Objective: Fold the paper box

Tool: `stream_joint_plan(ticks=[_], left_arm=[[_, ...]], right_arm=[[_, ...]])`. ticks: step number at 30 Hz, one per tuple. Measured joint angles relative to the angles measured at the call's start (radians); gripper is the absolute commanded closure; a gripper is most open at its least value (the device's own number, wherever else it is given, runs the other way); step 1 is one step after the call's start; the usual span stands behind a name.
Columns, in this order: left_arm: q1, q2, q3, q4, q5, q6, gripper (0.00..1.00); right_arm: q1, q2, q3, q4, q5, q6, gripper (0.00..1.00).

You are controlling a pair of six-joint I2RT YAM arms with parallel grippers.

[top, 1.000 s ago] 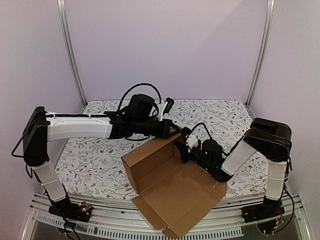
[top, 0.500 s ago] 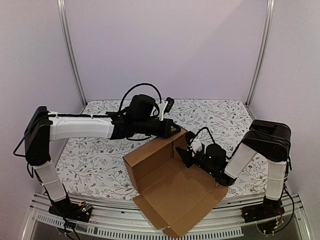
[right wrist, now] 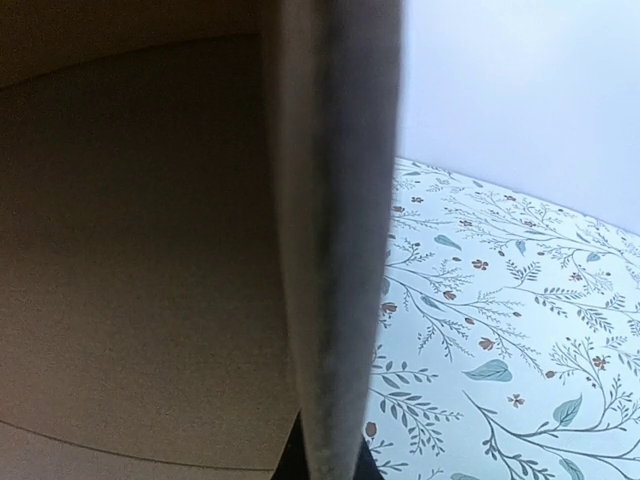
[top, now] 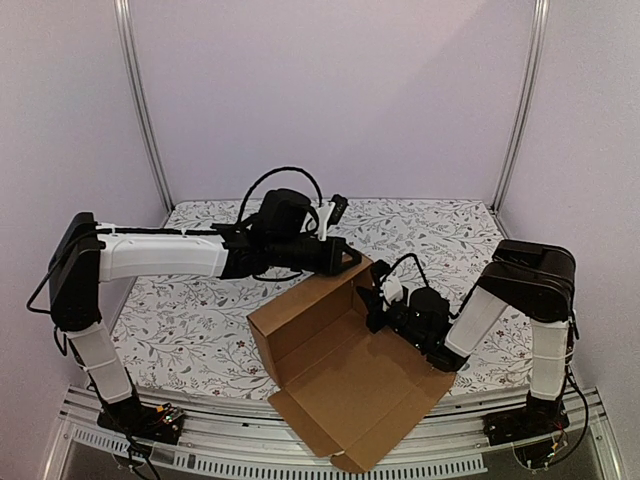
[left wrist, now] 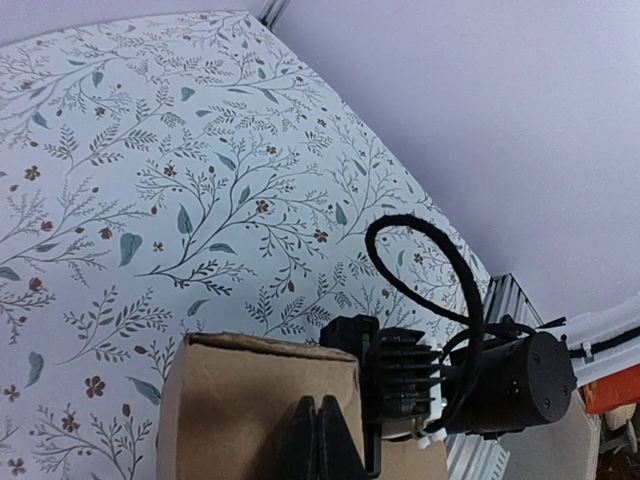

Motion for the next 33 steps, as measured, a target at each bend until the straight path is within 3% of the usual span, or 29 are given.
stream_joint_plan(ticks=[2,7,17,22,25,26,33], left_arm=[[-0.001,0.0,0.0,0.0,0.0,-0.002,1.0],[-0.005,0.0,0.0,0.002,0.0,-0.005,1.0],[-0.009,0.0,-0.002,0.006,-0.009,-0.012,1.0],[-0.011,0.0,-0.008,0.016,-0.016,-0.02,1.0],[-0.013,0.0,-0.012,0.021,-0.019,-0.024,1.0],[-0.014,0.0,-0.013,0.021,-0.02,-0.025,1.0],[-0.016,0.0,-0.013,0.024,-0.035,-0.027,1.0]], right_arm=[[0.0,0.007,0.002,0.008,0.001,0.003,0.86],[0.0,0.016,0.004,0.006,0.001,0.012,0.65],[0.0,0.056,-0.011,0.008,0.004,0.05,0.63],[0.0,0.093,-0.011,0.007,0.004,0.074,0.71],[0.0,0.107,-0.01,0.007,0.004,0.085,0.98],[0.0,0.11,-0.009,0.007,0.004,0.084,1.0],[-0.001,0.125,0.004,0.015,0.003,0.071,1.0]])
